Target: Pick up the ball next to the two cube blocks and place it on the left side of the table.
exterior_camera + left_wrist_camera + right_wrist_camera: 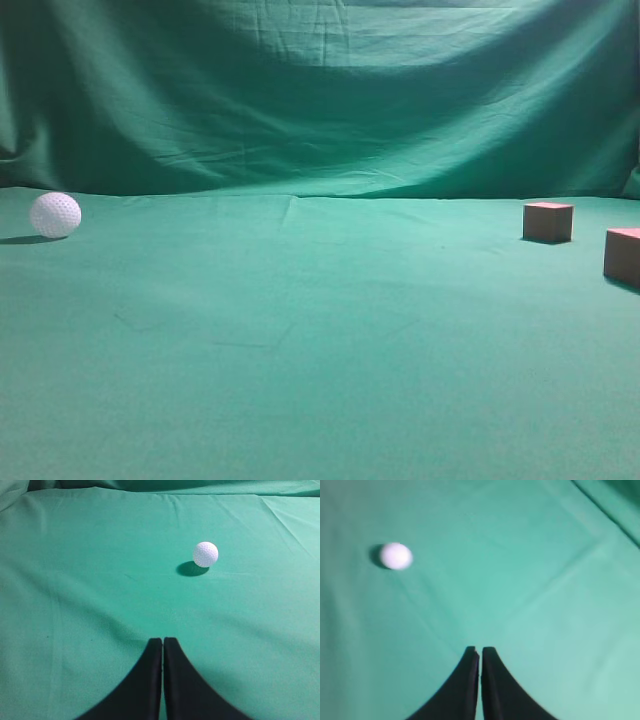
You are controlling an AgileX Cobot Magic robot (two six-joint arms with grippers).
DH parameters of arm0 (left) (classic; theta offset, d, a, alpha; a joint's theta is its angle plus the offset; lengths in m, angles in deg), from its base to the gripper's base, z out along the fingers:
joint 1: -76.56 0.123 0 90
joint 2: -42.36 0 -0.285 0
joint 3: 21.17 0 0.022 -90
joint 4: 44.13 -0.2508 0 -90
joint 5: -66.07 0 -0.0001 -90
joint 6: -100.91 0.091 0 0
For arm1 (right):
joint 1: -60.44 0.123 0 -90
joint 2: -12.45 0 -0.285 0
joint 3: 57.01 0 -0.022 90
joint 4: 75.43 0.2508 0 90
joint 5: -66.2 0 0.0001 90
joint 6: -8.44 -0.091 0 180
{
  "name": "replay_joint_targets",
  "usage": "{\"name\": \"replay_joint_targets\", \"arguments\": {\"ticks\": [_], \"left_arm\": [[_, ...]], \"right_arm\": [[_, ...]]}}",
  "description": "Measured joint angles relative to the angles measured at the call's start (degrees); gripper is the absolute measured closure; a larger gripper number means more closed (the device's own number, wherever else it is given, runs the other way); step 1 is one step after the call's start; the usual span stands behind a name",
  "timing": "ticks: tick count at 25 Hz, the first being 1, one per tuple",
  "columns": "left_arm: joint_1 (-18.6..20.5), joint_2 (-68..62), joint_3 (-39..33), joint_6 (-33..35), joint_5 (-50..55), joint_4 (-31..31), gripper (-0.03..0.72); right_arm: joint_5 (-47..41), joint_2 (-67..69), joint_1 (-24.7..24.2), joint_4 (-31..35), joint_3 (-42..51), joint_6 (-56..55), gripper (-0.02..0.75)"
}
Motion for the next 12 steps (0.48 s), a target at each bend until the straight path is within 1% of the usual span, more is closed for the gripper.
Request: {"name": "replay_joint_targets", "arguments": {"ticks": [1,3,7,9,12], "left_arm": [[0.0,0.0,0.0,0.0,0.0,0.0,0.688],[0.0,0.0,0.0,0.0,0.0,0.0,0.688],[0.0,0.0,0.0,0.0,0.0,0.0,0.688],[0.0,0.0,0.0,0.0,0.0,0.0,0.688],[0.0,0.0,0.0,0.0,0.0,0.0,0.688]], "right_arm": [[-0.81,-1.23,-0.22,-2.17,0.12,-2.08,0.738],[-1.25,-4.45,-1.17,-4.13,1.21,-4.88,0.738],[-1.62,-12.13,-3.96,-4.86,5.33,-6.58,0.738],[-1.62,-17.18,-5.83,-4.95,9.31,-6.99,0.738],[-1.62,-24.7,-8.52,-4.95,18.87,-7.76,0.738]]}}
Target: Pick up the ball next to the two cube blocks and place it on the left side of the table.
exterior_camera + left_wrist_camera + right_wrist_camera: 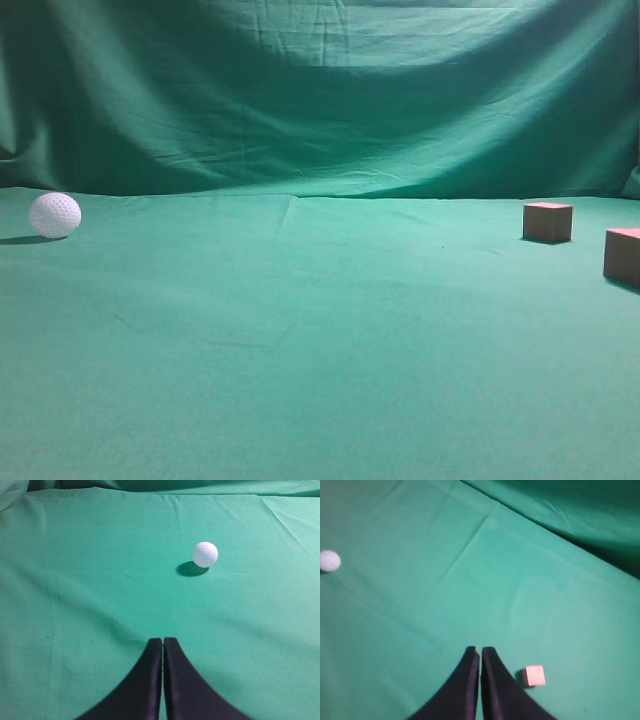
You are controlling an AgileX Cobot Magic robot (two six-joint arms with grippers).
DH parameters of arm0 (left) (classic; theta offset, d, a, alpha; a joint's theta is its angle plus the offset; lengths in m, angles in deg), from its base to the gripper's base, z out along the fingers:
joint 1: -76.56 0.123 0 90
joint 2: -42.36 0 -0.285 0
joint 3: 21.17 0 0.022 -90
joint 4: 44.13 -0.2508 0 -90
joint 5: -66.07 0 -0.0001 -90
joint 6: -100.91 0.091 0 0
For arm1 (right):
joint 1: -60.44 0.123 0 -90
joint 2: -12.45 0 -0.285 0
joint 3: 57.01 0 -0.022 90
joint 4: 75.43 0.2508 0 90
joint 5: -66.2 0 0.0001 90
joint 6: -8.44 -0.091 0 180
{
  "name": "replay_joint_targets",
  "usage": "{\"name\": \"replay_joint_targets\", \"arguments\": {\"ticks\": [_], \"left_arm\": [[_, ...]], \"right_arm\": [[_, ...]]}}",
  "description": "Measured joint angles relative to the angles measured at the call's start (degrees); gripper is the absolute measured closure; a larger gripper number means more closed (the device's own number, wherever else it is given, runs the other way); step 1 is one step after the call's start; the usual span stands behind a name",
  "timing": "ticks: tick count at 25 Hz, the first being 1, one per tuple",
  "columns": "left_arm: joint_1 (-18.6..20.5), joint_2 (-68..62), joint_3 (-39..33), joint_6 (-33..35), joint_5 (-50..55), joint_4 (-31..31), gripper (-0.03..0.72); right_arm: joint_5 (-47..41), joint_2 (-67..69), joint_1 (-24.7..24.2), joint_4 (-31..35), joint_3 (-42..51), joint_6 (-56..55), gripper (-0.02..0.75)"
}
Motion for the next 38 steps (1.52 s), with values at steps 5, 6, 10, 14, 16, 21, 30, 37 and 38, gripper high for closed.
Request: {"name": "replay_joint_targets", "arguments": {"ticks": [5,6,10,14,16,21,30,37,38], "left_arm": [[0.0,0.0,0.0,0.0,0.0,0.0,0.688],[0.0,0.0,0.0,0.0,0.0,0.0,0.688],[0.0,0.0,0.0,0.0,0.0,0.0,0.688],[0.0,0.0,0.0,0.0,0.0,0.0,0.688],[0.0,0.0,0.0,0.0,0.0,0.0,0.688],[0.0,0.0,0.0,0.0,0.0,0.0,0.688],[0.0,0.0,0.0,0.0,0.0,0.0,0.688],[0.0,0.0,0.0,0.0,0.0,0.0,0.688],[0.0,0.0,0.0,0.0,0.0,0.0,0.688]], "right_arm": [[6.48,-14.56,-1.4,0.54,20.64,-2.48,0.738],[9.42,-17.12,-1.4,1.32,25.14,-2.6,0.738],[20.25,-27.13,-1.4,6.64,41.02,-2.57,0.738],[28.13,-34.02,-1.4,11.49,53.54,-2.57,0.738],[30.16,-37.29,-1.4,14.66,58.02,-2.25,0.738],[31.0,-44.81,-1.4,19.21,65.96,-0.58,0.738],[31.19,-48.19,-1.4,18.42,68.38,1.54,0.738],[42.77,-55.46,-3.01,16.5,74.29,9.15,0.738],[45.47,-56.86,-4.49,16.5,76.56,9.5,0.738]]}}
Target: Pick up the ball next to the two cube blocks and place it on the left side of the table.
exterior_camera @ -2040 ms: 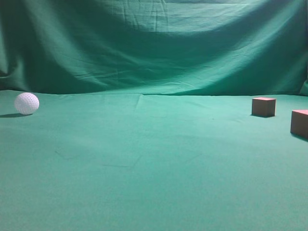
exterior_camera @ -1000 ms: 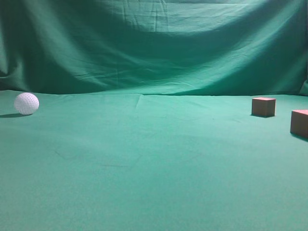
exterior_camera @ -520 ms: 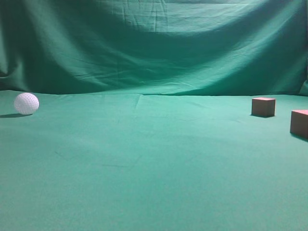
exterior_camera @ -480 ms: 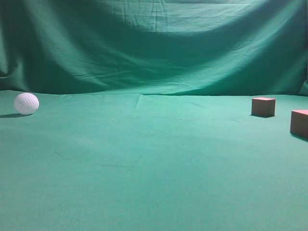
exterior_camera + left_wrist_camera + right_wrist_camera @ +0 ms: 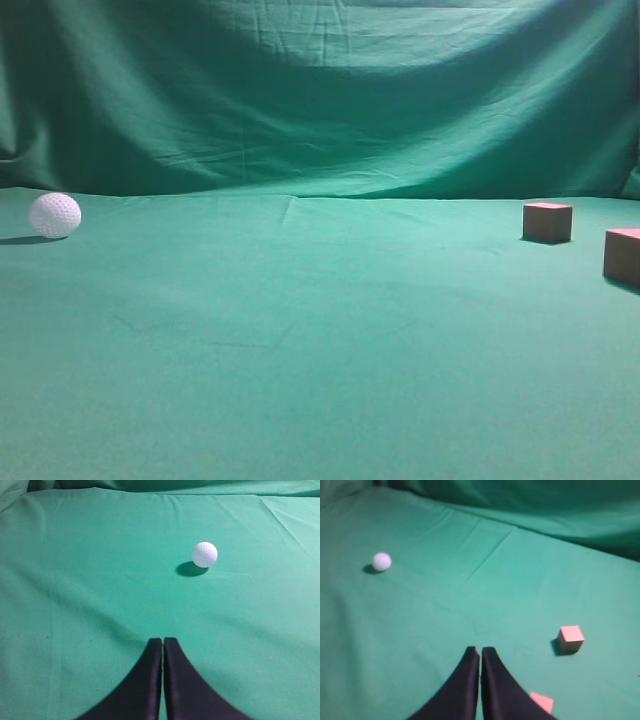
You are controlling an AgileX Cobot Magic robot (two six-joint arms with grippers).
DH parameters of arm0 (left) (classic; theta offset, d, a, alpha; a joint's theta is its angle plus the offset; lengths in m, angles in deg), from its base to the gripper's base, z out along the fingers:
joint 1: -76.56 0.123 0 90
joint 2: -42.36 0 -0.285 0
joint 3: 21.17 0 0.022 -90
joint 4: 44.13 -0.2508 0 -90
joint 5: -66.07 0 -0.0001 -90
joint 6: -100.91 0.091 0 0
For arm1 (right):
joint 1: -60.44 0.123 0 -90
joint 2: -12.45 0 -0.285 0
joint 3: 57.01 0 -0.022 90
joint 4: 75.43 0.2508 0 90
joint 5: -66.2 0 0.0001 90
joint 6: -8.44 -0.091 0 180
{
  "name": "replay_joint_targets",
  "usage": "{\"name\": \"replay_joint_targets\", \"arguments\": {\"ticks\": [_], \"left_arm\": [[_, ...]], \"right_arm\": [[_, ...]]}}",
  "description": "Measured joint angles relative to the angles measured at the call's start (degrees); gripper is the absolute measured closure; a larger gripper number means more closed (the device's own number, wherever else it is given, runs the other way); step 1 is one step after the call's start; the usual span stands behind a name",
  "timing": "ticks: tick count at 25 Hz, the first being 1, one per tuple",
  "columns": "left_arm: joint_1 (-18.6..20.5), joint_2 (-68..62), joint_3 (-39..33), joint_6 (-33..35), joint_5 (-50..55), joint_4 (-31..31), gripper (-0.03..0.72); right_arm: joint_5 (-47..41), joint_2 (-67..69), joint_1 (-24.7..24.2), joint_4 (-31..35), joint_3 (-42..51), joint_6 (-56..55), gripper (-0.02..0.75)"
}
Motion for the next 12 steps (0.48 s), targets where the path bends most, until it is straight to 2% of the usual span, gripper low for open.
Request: {"name": "replay_joint_targets", "arguments": {"ticks": [7,12], "left_arm": [[0.0,0.0,0.0,0.0,0.0,0.0,0.688],[0.0,0.0,0.0,0.0,0.0,0.0,0.688]], "right_arm": [[14.17,-13.61,-13.12,0.52,19.22,0.49,0.738],[16.16,-23.99,-18.29,0.85,28.95,0.26,0.738]]}}
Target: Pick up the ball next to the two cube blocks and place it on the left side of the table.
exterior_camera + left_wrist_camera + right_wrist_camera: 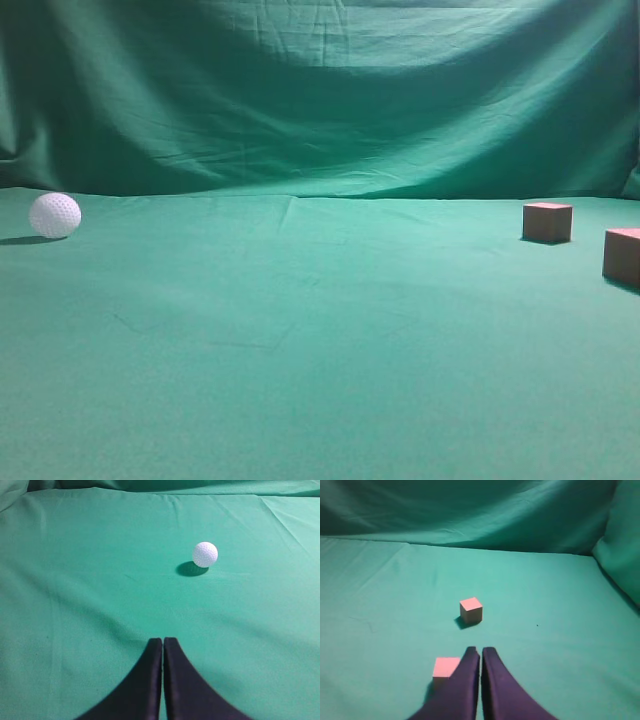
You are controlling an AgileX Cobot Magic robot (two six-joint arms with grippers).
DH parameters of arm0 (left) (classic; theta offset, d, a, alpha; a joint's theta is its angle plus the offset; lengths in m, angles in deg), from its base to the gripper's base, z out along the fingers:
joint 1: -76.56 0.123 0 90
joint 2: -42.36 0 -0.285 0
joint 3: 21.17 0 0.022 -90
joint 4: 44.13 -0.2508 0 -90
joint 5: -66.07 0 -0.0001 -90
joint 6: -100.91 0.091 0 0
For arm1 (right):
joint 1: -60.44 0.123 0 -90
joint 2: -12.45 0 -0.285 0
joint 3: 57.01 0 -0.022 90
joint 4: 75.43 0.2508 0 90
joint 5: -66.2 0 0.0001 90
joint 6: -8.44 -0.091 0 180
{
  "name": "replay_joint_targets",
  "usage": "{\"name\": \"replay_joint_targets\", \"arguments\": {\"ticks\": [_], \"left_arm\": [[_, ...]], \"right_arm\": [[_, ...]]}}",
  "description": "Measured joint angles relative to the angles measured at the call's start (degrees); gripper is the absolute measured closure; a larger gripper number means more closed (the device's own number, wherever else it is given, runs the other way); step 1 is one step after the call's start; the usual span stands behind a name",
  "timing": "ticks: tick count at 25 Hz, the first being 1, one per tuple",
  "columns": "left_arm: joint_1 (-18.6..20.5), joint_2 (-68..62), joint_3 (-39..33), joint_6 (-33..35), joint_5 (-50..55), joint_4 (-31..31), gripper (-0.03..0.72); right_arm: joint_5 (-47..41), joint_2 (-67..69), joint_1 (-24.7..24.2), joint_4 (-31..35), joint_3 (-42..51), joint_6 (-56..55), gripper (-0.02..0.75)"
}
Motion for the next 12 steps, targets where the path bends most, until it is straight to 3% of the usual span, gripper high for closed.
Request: {"name": "replay_joint_targets", "arguments": {"ticks": [5,12], "left_arm": [[0.0,0.0,0.0,0.0,0.0,0.0,0.688],[0.0,0.0,0.0,0.0,0.0,0.0,0.688]], "right_arm": [[-2.97,-8.98,-3.01,0.08,3.64,0.0,0.738],[-10.65,-9.69,-4.25,-0.02,3.77,-1.44,0.738]]}}
